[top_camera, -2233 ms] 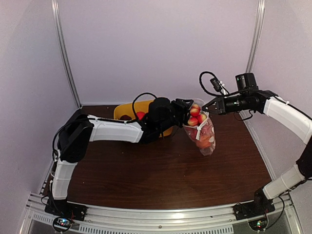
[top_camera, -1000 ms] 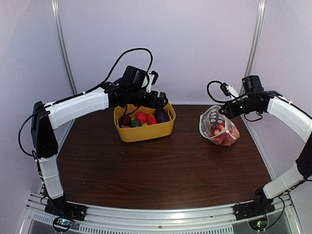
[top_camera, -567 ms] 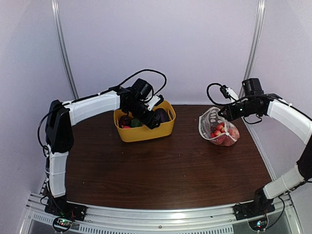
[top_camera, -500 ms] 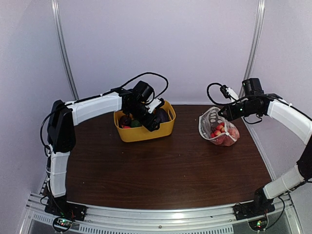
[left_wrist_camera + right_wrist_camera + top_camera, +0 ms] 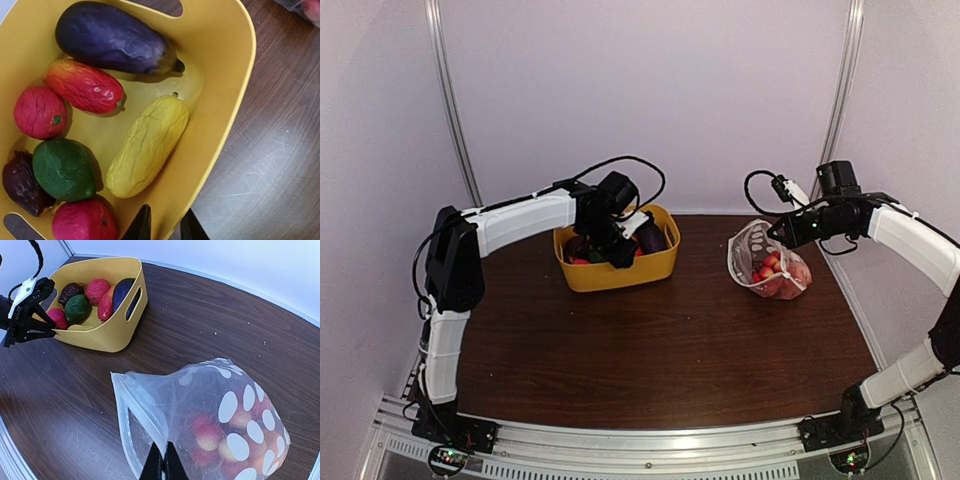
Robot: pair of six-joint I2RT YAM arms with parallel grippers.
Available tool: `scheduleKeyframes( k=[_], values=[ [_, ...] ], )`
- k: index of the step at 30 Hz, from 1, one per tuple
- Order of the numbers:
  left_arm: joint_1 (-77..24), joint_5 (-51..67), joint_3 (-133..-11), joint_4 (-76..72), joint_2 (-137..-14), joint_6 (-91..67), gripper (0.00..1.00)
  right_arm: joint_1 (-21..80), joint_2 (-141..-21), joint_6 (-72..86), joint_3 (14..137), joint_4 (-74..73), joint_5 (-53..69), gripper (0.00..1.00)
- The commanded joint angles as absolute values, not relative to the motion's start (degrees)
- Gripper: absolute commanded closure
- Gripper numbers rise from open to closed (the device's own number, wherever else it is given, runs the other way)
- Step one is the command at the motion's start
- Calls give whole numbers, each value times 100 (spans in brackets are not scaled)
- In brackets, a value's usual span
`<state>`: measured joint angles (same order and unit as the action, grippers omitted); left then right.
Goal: Place the food in the zip-top bag and seal the zipper
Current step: Move the bin to the center of the board, then pick up the fake vegetable from the bin.
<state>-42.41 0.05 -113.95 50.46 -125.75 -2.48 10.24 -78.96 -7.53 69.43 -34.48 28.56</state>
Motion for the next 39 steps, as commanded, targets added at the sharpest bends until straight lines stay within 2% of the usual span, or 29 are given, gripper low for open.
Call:
scheduleKeyframes(
  k=[1,4,8,12,16,18,19,20,23,27,31,34,36,39],
  values=[
    [-4553,569,-11328,5445,-12009,-1298,81,1020,-7842,-739,6904,-3367,2902,100],
    [-4908,865,-10708,5036,-11631,-1999,89,1020,-7875,-748,6882,-3339,2913,100],
    [-5407,558,-10316,4902,-11347,-3040,100,1020,-7940,-759,6882,-3331,2942,100],
    [-5749,908,-9408,3946,-10907,-4594,100,1020,-7962,-747,6865,-3346,3050,100],
    [-5918,1063,-8735,2978,-10779,-5229,100,1018,-7908,-764,6815,-3349,3083,100],
    [-5924,978,-8704,2816,-10801,-5242,73,1020,-7861,-769,6774,-3337,3100,100],
    [-5919,971,-8760,2780,-10797,-5149,63,1020,-7838,-766,6762,-3346,3107,100],
    [-5924,1004,-8865,2778,-10776,-4995,58,1020,-7813,-784,6751,-3371,3106,100],
    [-5932,796,-9400,2988,-10581,-4354,48,1020,-7683,-800,6700,-3414,3093,100],
    [-5766,-360,-9865,4103,-10451,-3525,33,1026,-7375,-895,6654,-3483,3126,100],
    [-5378,-815,-9963,4709,-10633,-2908,27,1029,-7139,-1060,6655,-3607,3116,100],
    [-4987,-795,-9744,4612,-10761,-3087,22,1037,-7110,-1097,6680,-3707,3117,100],
    [-4786,-636,-9561,4334,-10809,-3460,10,1037,-7125,-1077,6654,-3700,3128,100],
    [-4729,-546,-9001,3297,-10718,-4085,10,1037,-7169,-1010,6611,-3623,3160,100]
  ],
)
